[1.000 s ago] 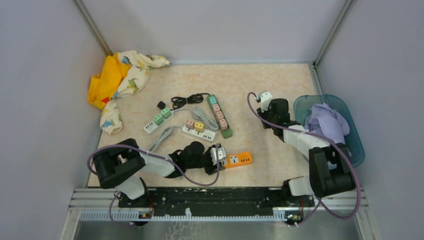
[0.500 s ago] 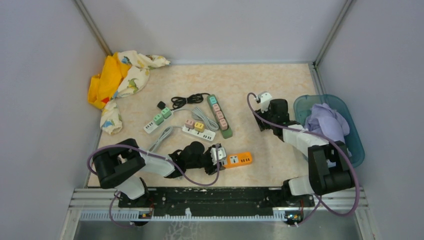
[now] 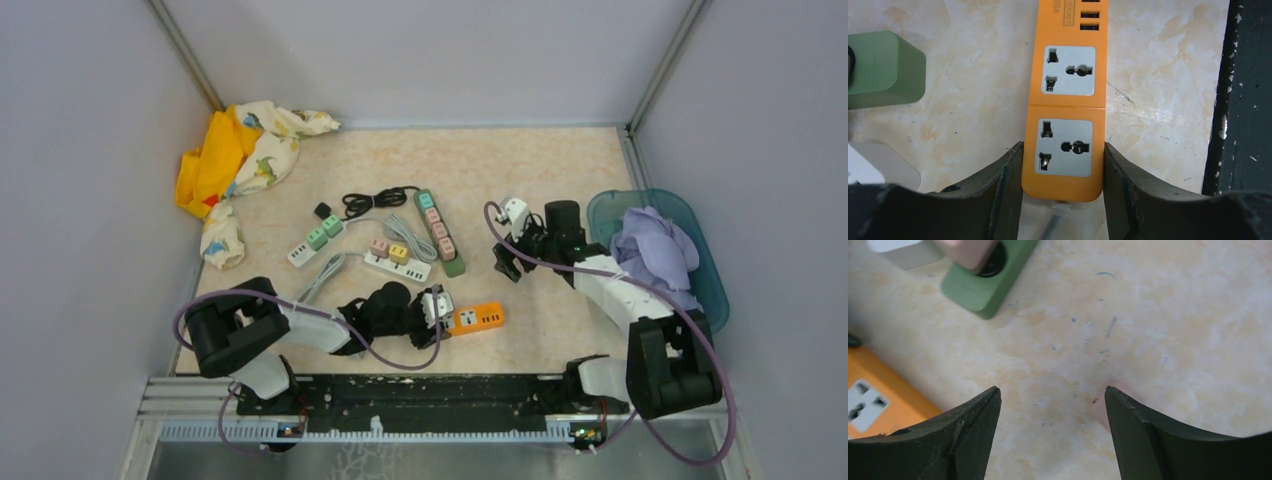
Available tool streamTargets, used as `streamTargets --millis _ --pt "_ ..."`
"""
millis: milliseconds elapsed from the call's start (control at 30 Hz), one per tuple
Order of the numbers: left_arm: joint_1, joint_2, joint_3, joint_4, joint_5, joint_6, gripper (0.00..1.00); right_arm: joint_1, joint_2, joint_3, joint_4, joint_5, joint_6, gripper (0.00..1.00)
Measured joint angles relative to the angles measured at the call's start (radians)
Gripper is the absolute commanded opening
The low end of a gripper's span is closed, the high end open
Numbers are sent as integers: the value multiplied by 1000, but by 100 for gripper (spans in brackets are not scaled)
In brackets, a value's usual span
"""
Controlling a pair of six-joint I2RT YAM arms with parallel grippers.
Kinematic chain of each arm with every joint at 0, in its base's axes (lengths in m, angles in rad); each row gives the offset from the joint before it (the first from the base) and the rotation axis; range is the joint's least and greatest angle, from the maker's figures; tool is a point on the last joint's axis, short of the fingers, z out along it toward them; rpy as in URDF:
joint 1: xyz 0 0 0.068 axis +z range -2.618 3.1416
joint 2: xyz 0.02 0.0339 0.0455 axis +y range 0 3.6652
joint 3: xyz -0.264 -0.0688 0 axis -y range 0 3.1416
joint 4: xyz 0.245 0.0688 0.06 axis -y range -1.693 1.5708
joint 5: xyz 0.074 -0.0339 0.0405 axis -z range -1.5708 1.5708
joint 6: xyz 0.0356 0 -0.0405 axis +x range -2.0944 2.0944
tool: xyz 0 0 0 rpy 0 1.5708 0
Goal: Pull the plug off the socket
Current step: Place the plug at the center of the board.
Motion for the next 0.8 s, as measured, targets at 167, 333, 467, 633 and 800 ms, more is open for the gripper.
streamTargets --millis 167,333,467,633,800 --pt "0 -26 12 -56 -17 -30 69 0 -23 19 -123 -223 -114 76" --pt "0 -115 12 -132 -31 -61 77 0 -55 23 -220 -390 -215 76" --pt "0 -206 12 -160 -18 -83 79 0 -64 25 -288 -481 -290 76" --pt "0 -327 -1 -170 -9 -134 87 0 -64 29 -366 -565 -377 79" --pt "8 -431 -5 -219 -31 -206 93 15 -64 29 -436 -620 -459 84"
